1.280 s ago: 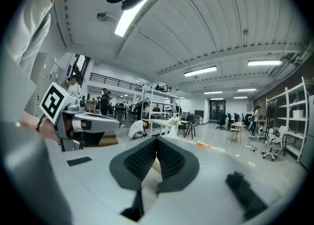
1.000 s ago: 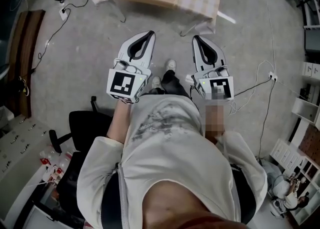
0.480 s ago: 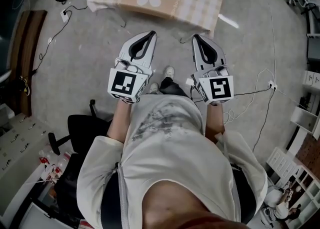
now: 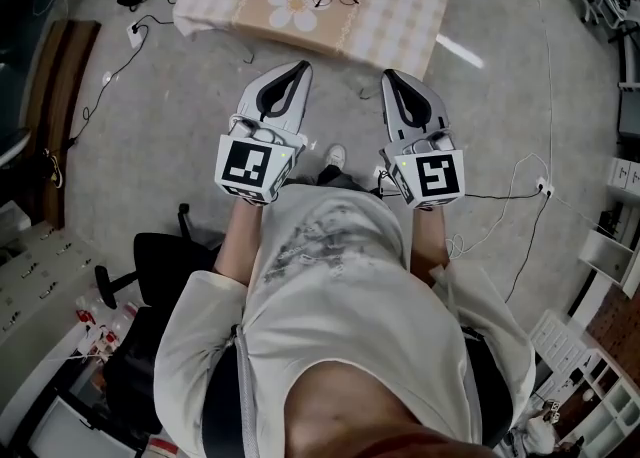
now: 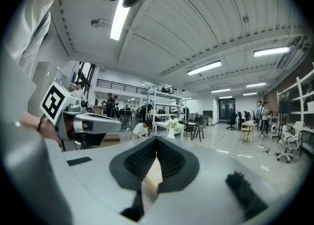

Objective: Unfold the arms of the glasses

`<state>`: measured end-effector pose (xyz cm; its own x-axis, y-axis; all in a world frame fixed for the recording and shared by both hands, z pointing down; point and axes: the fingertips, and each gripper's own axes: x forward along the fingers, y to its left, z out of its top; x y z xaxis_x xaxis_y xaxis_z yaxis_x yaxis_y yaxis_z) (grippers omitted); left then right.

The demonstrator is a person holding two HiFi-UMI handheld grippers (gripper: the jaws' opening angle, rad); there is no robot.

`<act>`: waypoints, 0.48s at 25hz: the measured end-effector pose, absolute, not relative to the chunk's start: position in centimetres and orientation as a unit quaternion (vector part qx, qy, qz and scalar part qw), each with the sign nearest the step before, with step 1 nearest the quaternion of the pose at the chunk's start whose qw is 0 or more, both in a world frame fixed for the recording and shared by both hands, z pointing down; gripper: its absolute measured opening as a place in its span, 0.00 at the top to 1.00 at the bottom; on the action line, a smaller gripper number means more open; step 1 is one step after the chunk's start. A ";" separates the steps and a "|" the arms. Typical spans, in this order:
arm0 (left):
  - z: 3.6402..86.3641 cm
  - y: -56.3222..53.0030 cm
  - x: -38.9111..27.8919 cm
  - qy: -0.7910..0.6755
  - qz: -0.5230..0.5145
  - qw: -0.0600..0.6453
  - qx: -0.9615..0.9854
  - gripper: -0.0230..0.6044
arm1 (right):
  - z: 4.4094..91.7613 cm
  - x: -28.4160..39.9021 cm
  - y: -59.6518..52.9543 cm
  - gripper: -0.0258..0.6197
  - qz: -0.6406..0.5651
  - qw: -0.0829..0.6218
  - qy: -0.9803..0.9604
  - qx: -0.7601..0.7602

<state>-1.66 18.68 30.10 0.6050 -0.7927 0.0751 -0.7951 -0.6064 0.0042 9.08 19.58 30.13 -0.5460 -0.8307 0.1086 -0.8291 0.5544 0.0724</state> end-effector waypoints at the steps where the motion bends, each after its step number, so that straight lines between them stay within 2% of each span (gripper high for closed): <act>1: 30.1 18.5 -1.5 -0.445 0.033 0.018 0.895 0.95 | 30.1 9.2 19.4 0.93 -0.007 0.064 -0.881 0.470; 12: 30.3 16.6 -0.1 -0.446 0.041 0.018 0.894 0.95 | 30.5 10.5 17.4 0.93 0.001 0.063 -0.882 0.467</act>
<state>-0.13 16.58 30.29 0.5979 -0.7965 0.0898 -0.7995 -0.6006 -0.0036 10.52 17.39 30.45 -0.5566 -0.8232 0.1120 -0.8235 0.5645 0.0565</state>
